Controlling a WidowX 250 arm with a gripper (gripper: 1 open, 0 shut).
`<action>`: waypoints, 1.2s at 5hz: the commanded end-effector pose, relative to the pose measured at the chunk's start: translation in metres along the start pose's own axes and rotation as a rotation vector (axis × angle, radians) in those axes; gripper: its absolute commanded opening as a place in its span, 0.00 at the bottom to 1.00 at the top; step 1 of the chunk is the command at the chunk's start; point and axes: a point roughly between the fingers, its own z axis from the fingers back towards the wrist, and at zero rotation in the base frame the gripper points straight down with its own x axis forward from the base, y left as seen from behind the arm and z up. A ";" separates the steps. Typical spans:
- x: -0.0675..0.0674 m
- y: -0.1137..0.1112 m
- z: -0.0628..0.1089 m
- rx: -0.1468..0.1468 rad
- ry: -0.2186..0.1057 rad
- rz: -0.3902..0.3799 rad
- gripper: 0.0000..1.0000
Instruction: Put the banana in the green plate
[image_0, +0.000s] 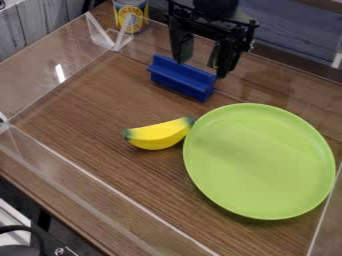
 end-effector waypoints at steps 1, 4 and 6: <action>-0.008 -0.008 -0.010 0.003 0.007 -0.089 1.00; -0.029 -0.009 -0.028 0.023 -0.013 -0.528 1.00; -0.033 0.006 -0.056 0.027 -0.020 -0.644 1.00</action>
